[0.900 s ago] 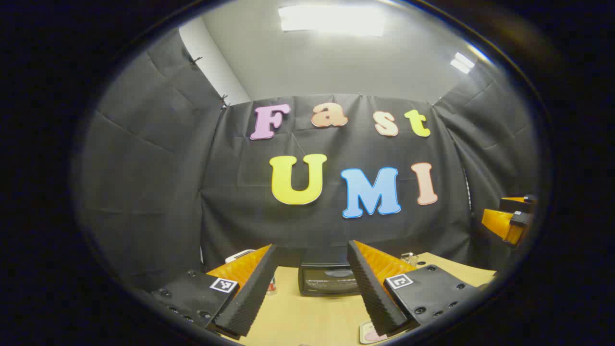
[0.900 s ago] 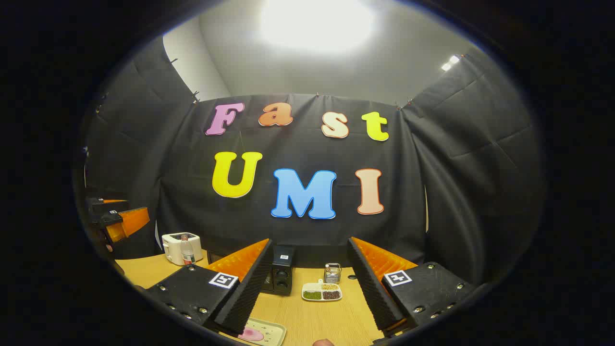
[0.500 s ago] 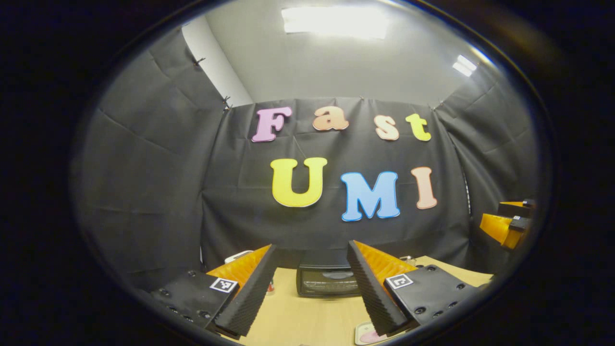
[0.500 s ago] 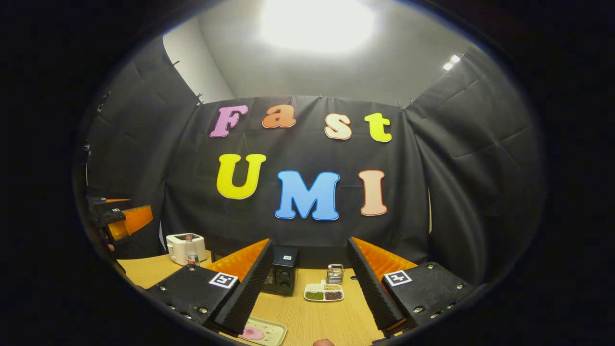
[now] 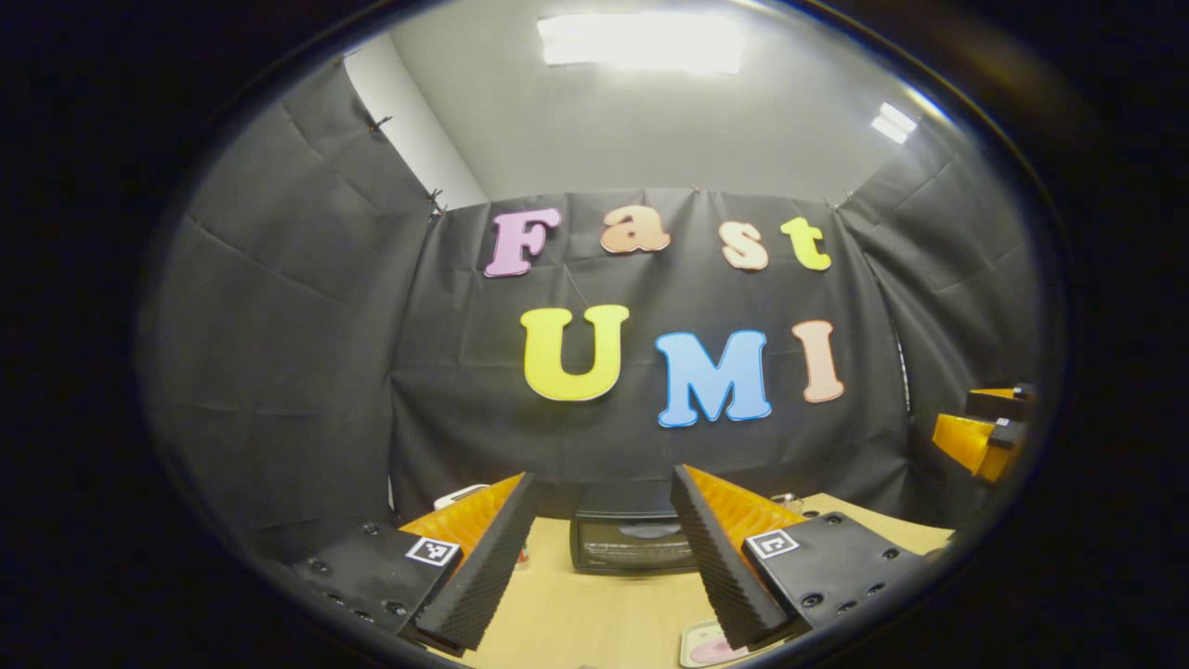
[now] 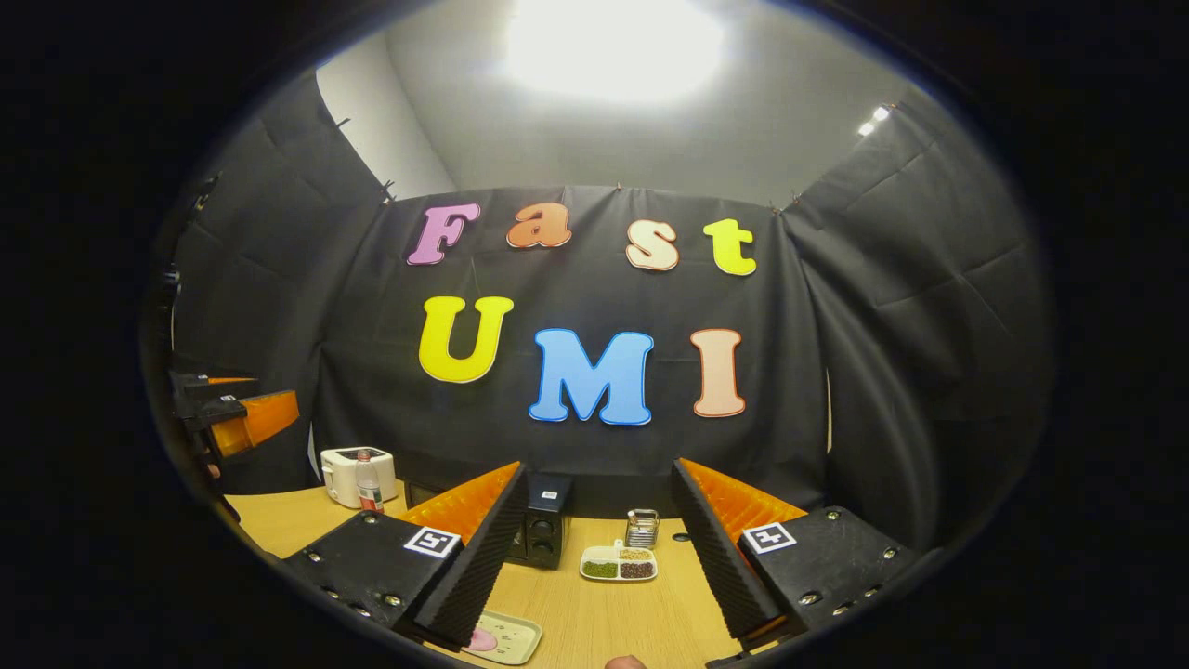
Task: Open the electric oven with the left hand, put the food in, and close the electric oven.
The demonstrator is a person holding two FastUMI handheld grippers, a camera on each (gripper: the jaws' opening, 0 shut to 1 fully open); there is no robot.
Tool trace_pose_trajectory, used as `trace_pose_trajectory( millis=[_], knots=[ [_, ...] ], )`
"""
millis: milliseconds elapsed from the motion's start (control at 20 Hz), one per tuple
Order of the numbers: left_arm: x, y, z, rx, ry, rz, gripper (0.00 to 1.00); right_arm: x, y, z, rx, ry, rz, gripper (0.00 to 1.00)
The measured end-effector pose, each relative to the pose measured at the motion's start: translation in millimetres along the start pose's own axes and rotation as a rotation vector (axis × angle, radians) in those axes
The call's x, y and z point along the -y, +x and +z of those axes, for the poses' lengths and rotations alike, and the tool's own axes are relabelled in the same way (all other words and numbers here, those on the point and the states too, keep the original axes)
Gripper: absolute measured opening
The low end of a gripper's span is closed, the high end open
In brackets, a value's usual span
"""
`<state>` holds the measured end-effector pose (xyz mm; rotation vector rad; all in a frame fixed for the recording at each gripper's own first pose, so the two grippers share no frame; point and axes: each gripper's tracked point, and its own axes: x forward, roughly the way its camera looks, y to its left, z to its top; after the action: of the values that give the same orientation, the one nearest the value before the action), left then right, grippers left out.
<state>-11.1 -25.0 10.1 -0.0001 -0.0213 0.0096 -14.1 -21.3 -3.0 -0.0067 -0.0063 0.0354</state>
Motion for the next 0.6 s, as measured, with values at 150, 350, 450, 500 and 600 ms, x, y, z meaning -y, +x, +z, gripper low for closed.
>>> trace_pose_trajectory(
  millis=[150, 350, 450, 500, 600],
  knots=[
    [14.2, 8.4, -1.1, 0.006, 0.009, -0.008, 1.0, 5.8, -2.9, -10.8, -0.016, 0.013, 0.029, 0.95],
    [24.0, 34.9, -15.2, -0.013, -0.005, 0.001, 0.93, 18.9, -4.8, -23.7, -0.03, 0.027, 0.033, 0.95],
    [27.0, 55.2, -19.8, -0.018, 0.003, 0.001, 0.9, 24.3, -3.7, -26.4, -0.038, 0.035, 0.02, 0.95],
    [30.3, 66.0, -23.4, -0.019, 0.007, -0.002, 0.93, 26.1, -1.8, -28.2, -0.04, 0.037, 0.014, 0.95],
    [36.9, 89.4, -28.8, -0.011, 0.008, -0.018, 1.0, 28.7, 5.4, -35.1, -0.051, 0.038, 0.001, 0.95]
  ],
)
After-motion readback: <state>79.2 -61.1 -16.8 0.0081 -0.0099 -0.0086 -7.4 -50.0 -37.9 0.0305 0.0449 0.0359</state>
